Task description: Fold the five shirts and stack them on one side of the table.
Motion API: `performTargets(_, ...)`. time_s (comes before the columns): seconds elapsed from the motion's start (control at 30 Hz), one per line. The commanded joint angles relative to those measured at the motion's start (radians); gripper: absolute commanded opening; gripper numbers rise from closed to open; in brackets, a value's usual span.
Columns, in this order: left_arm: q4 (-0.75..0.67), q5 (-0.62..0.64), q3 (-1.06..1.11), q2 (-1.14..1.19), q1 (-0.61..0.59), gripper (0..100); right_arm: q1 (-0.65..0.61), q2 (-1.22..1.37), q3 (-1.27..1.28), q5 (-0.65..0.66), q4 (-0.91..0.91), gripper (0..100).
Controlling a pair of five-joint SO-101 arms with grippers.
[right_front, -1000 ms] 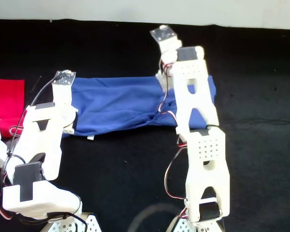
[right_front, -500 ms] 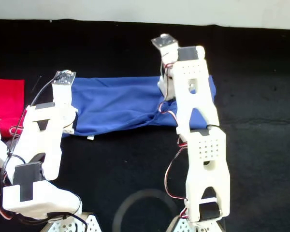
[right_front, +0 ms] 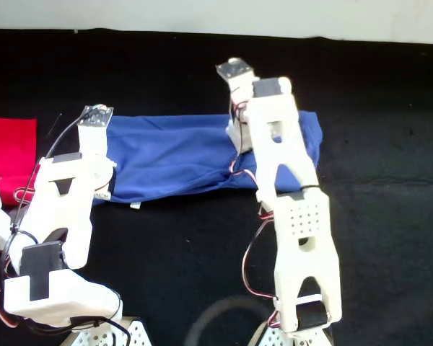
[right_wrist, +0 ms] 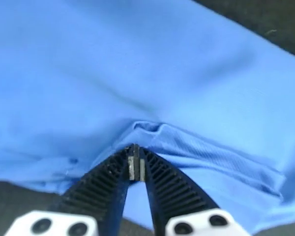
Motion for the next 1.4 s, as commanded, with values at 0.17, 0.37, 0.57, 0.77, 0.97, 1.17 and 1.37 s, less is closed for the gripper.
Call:
performTargets(0.17, -0.031, -0.011, 0.001, 0.010, 0.008, 1, -0.001, 0.070, -0.027, -0.002, -0.025, 0.5)
performTargets(0.37, -0.031, -0.011, 0.001, 0.010, 0.008, 1, 0.028, 0.004, -0.252, -0.005, 0.082, 0.5)
performTargets(0.57, -0.031, -0.011, 0.001, 0.010, 0.008, 1, 0.073, -0.085, -0.421, -0.043, 0.174, 0.5)
performTargets(0.77, -0.031, -0.011, 0.001, 0.010, 0.008, 1, 0.104, -0.367, -0.171, -0.169, 0.174, 0.5)
performTargets(0.97, -0.031, -0.011, 0.001, 0.010, 0.008, 1, 0.082, -0.857, 0.463, -0.167, 0.156, 0.5)
performTargets(1.17, -0.031, -0.011, 0.001, 0.010, 0.008, 1, 0.142, -1.159, 1.127, -0.167, -0.154, 0.5)
performTargets(1.37, -0.031, -0.011, 0.001, 0.010, 0.008, 1, 0.251, -1.279, 1.742, -0.166, -0.708, 0.5)
